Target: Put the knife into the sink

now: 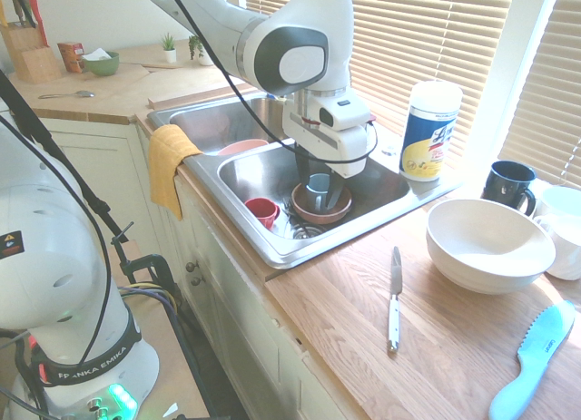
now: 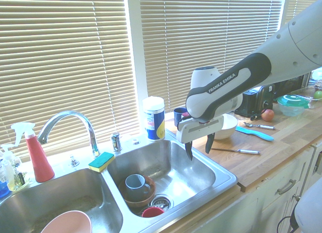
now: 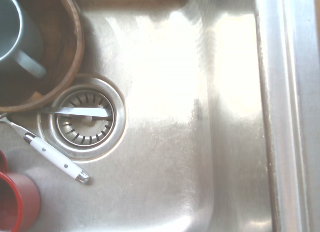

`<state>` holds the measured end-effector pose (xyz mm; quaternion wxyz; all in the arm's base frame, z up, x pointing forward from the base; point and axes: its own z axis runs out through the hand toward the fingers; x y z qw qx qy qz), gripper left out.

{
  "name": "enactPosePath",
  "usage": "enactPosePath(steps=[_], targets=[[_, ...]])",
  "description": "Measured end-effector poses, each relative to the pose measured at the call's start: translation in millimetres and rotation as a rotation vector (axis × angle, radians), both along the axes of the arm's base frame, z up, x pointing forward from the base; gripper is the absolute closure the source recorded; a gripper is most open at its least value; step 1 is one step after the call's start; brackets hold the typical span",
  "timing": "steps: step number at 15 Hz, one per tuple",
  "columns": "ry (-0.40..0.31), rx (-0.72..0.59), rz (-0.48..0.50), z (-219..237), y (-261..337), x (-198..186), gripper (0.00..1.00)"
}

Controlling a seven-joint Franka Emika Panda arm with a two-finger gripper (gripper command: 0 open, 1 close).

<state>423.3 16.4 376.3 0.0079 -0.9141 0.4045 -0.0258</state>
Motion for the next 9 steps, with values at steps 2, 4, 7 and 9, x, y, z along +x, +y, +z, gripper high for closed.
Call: enactPosePath(steps=[2,4,7,9], targets=[[0.002,0.000,0.001,-1.0,0.0,0.1,0.00],[0.001,-0.001,0.061,3.2,-2.1,0.0,0.00],[0.040,0.002,0.252,23.7,-24.2,-14.7,0.00],[0.071,0.007,0.365,39.3,-53.2,-31.3,0.00]])
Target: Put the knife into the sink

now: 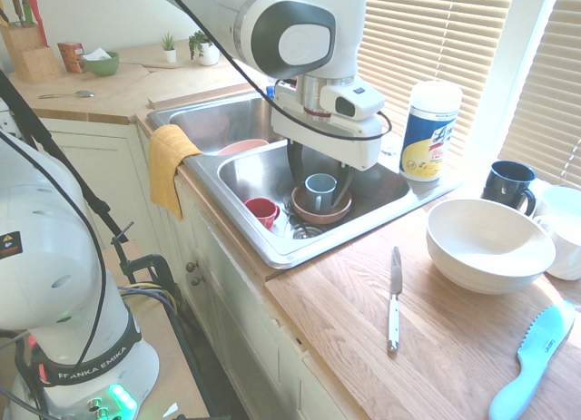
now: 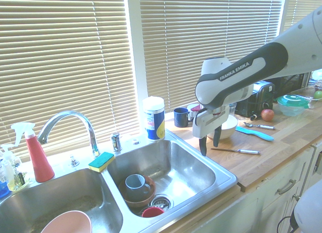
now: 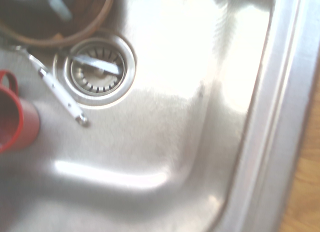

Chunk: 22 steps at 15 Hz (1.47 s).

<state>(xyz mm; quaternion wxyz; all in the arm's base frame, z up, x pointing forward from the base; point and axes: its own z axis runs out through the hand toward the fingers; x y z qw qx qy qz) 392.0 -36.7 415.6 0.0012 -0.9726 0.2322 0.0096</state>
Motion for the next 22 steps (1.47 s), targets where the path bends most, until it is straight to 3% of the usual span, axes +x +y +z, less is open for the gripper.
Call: enactPosePath(steps=[5,20,21,22], targets=[[0.066,-0.005,0.147,8.1,-95.0,-39.1,0.00],[0.085,-0.021,0.166,-75.0,-189.4,-17.1,0.00],[0.090,-0.021,0.164,-79.7,-191.6,-15.9,1.00],[0.094,-0.022,0.162,-83.3,-193.6,-14.2,1.00]])
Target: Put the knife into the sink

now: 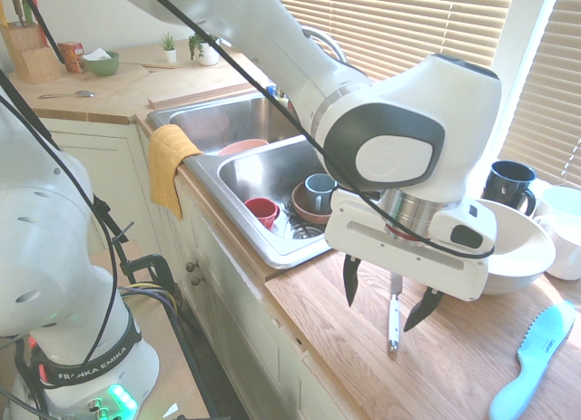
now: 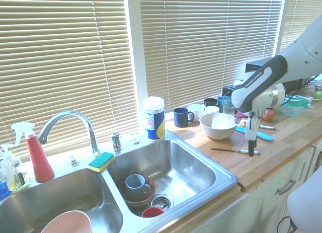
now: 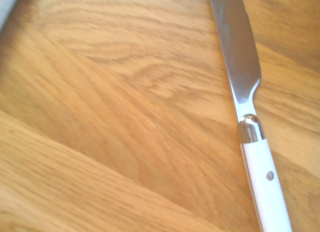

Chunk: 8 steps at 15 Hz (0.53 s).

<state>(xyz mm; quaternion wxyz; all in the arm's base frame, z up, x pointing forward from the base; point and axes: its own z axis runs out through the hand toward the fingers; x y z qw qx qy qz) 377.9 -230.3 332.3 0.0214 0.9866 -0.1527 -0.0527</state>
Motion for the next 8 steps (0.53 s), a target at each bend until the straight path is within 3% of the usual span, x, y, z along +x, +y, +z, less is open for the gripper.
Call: enactPosePath(steps=[8], targets=[[0.015,-0.007,-0.007,-11.4,-8.3,7.5,1.00]])
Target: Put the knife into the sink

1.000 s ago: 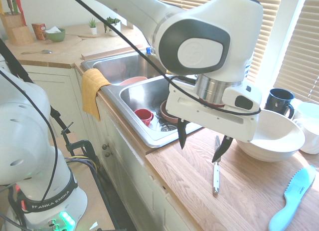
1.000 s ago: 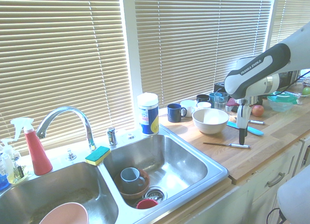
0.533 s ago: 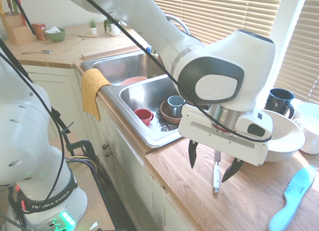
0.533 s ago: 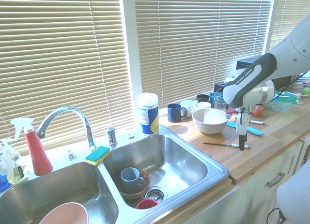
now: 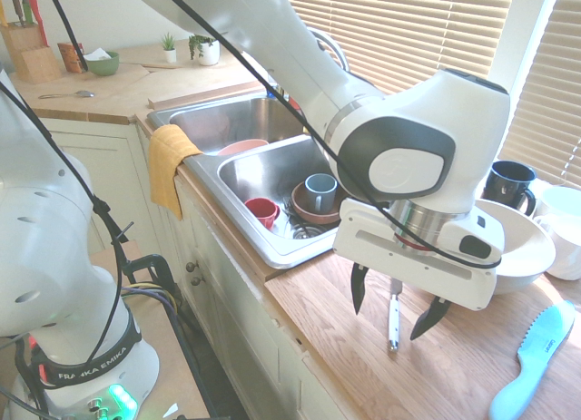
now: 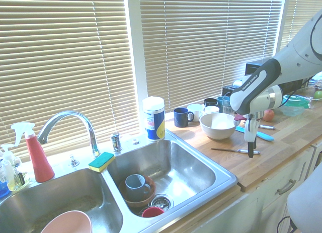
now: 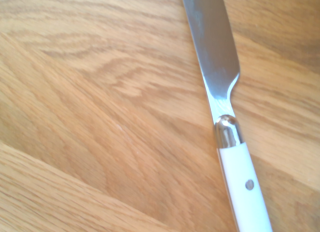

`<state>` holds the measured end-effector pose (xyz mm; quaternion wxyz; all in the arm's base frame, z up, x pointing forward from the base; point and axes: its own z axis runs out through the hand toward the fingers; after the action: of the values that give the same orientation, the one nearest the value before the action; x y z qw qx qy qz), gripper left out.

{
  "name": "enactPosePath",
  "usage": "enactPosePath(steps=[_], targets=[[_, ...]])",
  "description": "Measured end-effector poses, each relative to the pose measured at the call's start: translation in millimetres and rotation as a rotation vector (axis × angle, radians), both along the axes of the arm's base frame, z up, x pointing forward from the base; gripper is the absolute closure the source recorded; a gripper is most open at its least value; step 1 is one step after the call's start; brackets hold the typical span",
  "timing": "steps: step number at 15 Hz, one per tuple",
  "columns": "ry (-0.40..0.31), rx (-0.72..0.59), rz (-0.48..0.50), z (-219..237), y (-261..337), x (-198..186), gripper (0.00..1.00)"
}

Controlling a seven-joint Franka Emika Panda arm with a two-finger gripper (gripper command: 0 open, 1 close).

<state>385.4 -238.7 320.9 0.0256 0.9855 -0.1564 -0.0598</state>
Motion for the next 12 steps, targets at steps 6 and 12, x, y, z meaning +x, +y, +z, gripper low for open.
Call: enactPosePath(steps=[6,12], targets=[[0.002,-0.002,0.000,-5.4,-1.4,1.9,1.00],[0.007,-0.002,-0.006,-7.4,-3.8,1.3,1.00]])
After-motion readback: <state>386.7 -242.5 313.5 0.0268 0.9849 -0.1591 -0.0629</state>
